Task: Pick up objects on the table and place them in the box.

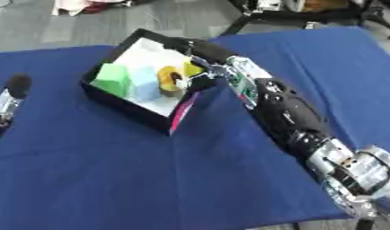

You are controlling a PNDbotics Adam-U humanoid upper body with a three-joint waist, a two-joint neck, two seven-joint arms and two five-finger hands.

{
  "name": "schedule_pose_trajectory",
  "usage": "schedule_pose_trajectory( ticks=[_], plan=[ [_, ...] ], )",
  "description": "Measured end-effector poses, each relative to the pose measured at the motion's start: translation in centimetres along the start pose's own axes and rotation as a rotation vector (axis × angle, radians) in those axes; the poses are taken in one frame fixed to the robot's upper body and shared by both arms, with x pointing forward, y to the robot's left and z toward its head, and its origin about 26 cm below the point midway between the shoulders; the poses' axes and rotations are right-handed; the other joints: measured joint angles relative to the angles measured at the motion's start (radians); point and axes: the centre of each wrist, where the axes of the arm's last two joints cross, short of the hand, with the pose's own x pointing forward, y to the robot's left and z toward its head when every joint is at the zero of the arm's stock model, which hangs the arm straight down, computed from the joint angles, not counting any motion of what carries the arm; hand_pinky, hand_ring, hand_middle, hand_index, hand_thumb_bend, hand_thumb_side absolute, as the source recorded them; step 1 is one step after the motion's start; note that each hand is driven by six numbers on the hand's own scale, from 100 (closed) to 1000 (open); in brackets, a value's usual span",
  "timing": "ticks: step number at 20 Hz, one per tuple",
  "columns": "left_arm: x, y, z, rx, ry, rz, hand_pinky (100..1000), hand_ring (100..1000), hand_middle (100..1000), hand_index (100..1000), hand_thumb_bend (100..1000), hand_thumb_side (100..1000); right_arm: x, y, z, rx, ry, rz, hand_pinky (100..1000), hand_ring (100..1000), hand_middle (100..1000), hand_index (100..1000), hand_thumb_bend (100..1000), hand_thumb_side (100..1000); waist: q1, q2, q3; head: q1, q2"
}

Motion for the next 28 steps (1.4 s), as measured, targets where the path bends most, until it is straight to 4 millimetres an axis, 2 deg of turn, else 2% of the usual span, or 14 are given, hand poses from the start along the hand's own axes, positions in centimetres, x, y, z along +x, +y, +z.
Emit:
schedule_pose_trajectory(
  ticks=[1,3,4,5,6,10,13,16,17,18,24,28],
  plan=[
    [0.0,0.0,0.0,0.000,0.000,0.000,805,605,589,845,831,639,0.0,-0.5,0.0,-0.016,-0.015,0.009,947,973,1000,1000,100,228,0.000,0.000,-0.003,0.002,0.000],
    [-0.1,0.0,0.0,0.001,0.003,-0.001,805,605,589,845,831,639,-0.2,-1.7,0.3,-0.071,-0.038,0.016,936,966,1000,992,100,239,0.000,0.000,-0.018,0.013,0.000],
    [-0.1,0.0,0.1,0.001,0.005,-0.002,805,605,589,845,831,639,-0.5,-2.2,0.7,-0.104,-0.041,0.016,912,949,970,968,100,328,0.000,0.000,-0.024,0.019,0.000],
    [-0.2,0.1,0.2,0.003,0.008,-0.003,805,605,589,845,832,639,-0.8,-2.6,1.3,-0.137,-0.041,0.012,907,945,960,962,100,351,0.000,0.000,-0.033,0.026,0.000],
    [-0.3,0.1,0.2,0.005,0.012,-0.004,805,606,589,845,832,639,-1.2,-2.8,2.1,-0.171,-0.036,0.005,884,921,917,943,100,421,0.000,0.000,-0.043,0.034,0.000],
    [-0.8,0.4,0.4,0.016,0.027,-0.015,805,609,588,844,833,637,-3.1,-3.0,6.0,-0.305,0.004,-0.025,838,865,835,893,100,470,-0.001,0.000,-0.078,0.065,0.000],
    [-1.1,0.6,0.5,0.029,0.035,-0.022,804,608,587,843,833,636,-3.5,-2.6,8.5,-0.392,0.036,-0.051,825,854,804,867,100,470,-0.007,0.001,-0.108,0.090,0.000],
    [-1.4,0.6,0.5,0.043,0.042,-0.018,803,608,586,842,833,636,-2.9,-1.6,10.2,-0.473,0.068,-0.092,794,831,755,814,100,470,-0.013,0.004,-0.132,0.113,0.000],
    [-1.4,0.6,0.5,0.046,0.043,-0.015,803,608,586,842,833,636,-2.7,-1.2,10.7,-0.501,0.086,-0.114,785,824,750,799,100,355,-0.014,0.010,-0.145,0.122,0.000],
    [-1.5,0.6,0.4,0.048,0.045,-0.014,803,608,586,842,833,635,-2.5,-0.4,11.2,-0.525,0.113,-0.143,783,823,745,794,100,470,-0.014,0.016,-0.156,0.129,0.000],
    [-1.7,0.5,0.5,0.061,0.048,-0.007,802,607,585,841,833,635,-0.3,5.2,13.5,-0.609,0.297,-0.362,761,798,709,715,100,476,-0.018,0.018,-0.186,0.170,0.000],
    [-2.1,0.4,0.7,0.059,0.061,-0.010,802,607,585,840,830,635,1.7,7.8,15.1,-0.635,0.402,-0.488,749,780,683,675,100,500,-0.018,0.017,-0.190,0.184,0.000]
  ],
)
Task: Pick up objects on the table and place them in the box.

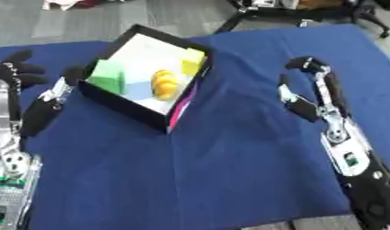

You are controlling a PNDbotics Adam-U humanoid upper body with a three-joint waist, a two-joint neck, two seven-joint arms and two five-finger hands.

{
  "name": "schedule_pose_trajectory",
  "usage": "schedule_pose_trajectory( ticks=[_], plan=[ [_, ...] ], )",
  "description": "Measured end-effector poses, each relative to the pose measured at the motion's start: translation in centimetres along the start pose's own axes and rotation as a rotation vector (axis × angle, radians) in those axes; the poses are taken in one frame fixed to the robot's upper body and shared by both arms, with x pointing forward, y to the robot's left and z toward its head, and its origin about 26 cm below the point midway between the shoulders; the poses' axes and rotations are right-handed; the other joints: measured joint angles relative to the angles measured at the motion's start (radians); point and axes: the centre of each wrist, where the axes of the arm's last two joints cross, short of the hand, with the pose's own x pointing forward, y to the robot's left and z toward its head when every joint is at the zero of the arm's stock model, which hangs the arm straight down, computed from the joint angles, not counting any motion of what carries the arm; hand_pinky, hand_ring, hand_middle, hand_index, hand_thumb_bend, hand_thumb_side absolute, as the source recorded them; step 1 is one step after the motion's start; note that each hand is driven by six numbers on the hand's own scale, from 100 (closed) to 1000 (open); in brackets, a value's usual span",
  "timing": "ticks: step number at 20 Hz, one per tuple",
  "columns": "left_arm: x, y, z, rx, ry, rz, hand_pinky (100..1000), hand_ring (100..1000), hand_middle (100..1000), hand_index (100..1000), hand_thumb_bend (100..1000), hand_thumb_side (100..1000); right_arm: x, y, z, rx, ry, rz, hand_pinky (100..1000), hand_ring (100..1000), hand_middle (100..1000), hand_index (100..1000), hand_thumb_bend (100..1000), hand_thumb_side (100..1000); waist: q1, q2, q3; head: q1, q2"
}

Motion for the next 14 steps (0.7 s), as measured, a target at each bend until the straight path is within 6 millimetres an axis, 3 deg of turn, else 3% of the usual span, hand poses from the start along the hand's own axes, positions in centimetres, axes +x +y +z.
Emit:
schedule_pose_trajectory(
  ticks=[2,5,6,9,14],
  plan=[
    [-0.1,-0.1,0.0,-0.002,0.004,-0.001,802,607,585,841,829,637,0.2,0.3,1.6,-0.010,0.045,-0.039,748,777,678,665,100,496,0.000,-0.001,-0.001,0.009,0.000],
    [-0.7,-0.3,0.5,-0.018,0.024,-0.005,801,607,585,840,829,636,0.3,-0.8,8.7,-0.021,0.151,-0.171,743,768,665,655,100,501,0.000,-0.033,0.005,0.017,0.000],
    [-0.7,-0.3,0.5,-0.021,0.025,-0.004,801,607,585,840,829,635,0.9,-1.6,9.4,-0.035,0.157,-0.219,743,768,665,654,100,500,0.000,-0.037,0.005,0.020,0.000],
    [-0.9,-0.4,0.7,-0.029,0.033,-0.004,801,607,585,840,829,635,2.8,-3.4,8.8,-0.052,0.121,-0.328,741,764,659,651,100,500,0.000,-0.037,0.005,0.034,0.000],
    [-0.9,-0.4,0.7,-0.031,0.036,-0.002,801,608,585,840,828,636,4.0,-4.2,8.2,-0.050,0.103,-0.393,739,761,654,648,100,499,0.000,-0.037,0.003,0.044,0.000]
  ],
)
